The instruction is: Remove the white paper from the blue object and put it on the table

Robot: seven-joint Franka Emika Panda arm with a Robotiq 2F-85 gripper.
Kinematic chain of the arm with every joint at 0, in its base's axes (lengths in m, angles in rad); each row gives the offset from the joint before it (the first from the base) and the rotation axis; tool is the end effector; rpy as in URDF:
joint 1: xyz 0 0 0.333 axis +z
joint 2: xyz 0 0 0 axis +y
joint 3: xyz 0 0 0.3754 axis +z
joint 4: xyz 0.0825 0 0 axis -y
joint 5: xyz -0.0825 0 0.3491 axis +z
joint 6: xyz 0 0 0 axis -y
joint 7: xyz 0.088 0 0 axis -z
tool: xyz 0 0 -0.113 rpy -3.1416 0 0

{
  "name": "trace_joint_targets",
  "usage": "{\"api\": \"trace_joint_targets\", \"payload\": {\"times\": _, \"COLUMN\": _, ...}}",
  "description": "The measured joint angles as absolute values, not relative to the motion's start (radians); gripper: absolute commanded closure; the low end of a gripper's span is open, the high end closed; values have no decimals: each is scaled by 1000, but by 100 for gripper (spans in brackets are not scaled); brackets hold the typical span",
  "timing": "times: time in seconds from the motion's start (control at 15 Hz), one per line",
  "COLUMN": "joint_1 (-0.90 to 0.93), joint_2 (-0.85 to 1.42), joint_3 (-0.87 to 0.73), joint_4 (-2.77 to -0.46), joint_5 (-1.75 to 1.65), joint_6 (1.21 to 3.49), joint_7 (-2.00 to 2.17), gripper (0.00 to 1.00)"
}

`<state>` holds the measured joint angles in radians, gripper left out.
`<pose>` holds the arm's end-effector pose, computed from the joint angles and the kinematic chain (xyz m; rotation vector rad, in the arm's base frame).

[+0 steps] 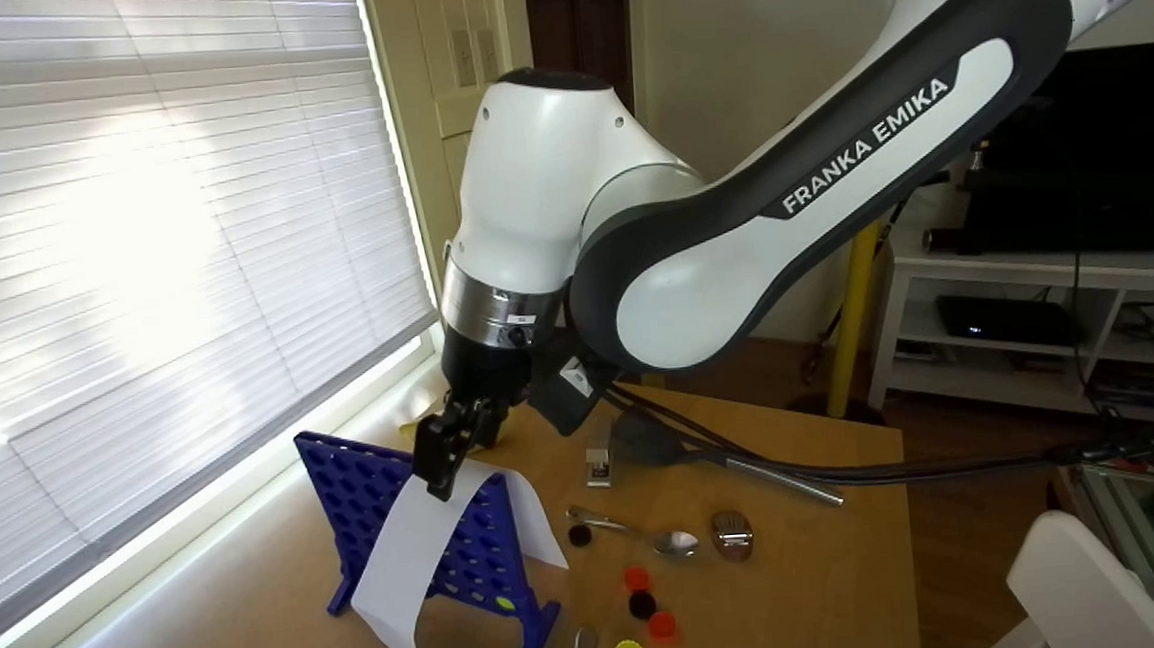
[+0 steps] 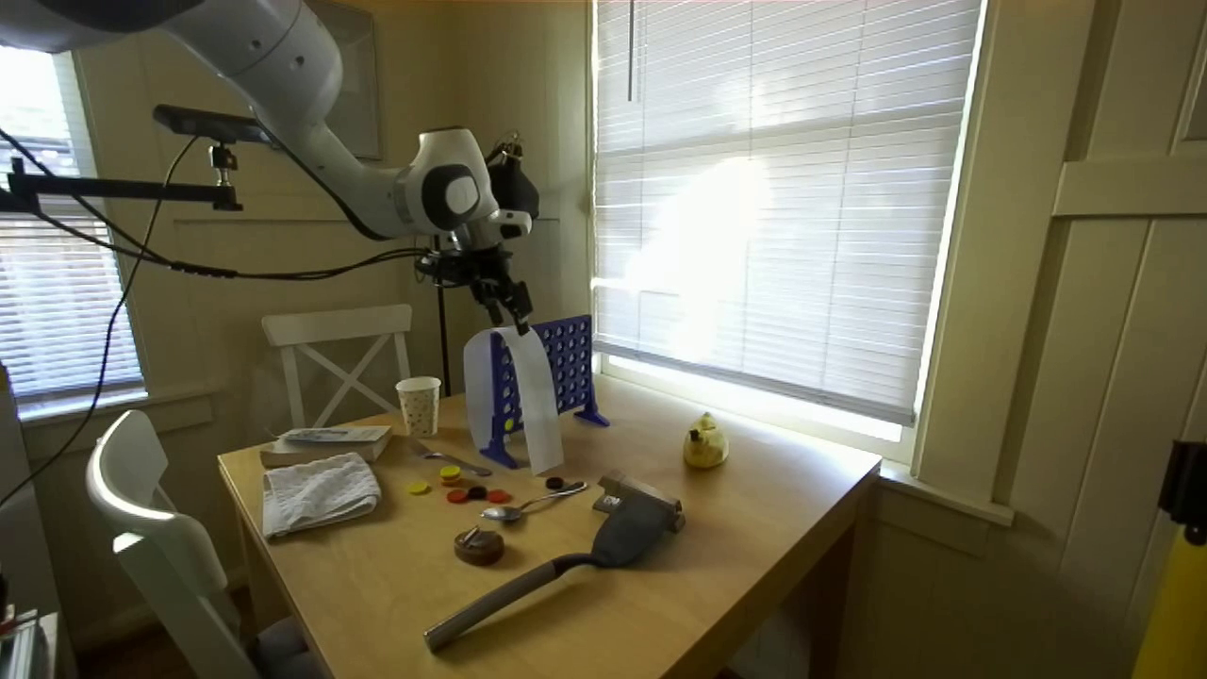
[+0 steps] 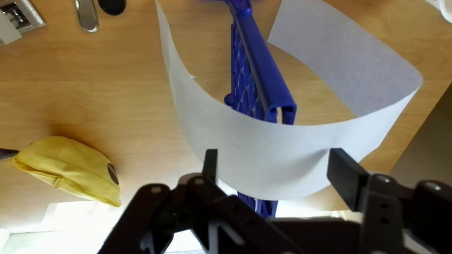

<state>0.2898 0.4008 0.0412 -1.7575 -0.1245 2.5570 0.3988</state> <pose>0.6474 0.2195 0.4518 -3.0073 -0.0235 -0.6080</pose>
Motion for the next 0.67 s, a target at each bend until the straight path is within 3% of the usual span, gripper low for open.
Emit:
{"api": "trace_joint_targets", "payload": {"times": 0.33, "joint_1": 294, "joint_2": 423, "joint_3": 40, "joint_4": -1747, "joint_5": -125, "joint_6": 2557, "joint_7": 400, "gripper": 31}}
{"api": "trace_joint_targets", "payload": {"times": 0.67, "joint_1": 296, "joint_2": 431, "joint_3": 39, "joint_4": -1741, "joint_5": -125, "joint_6": 2557, "joint_7": 401, "gripper": 58}}
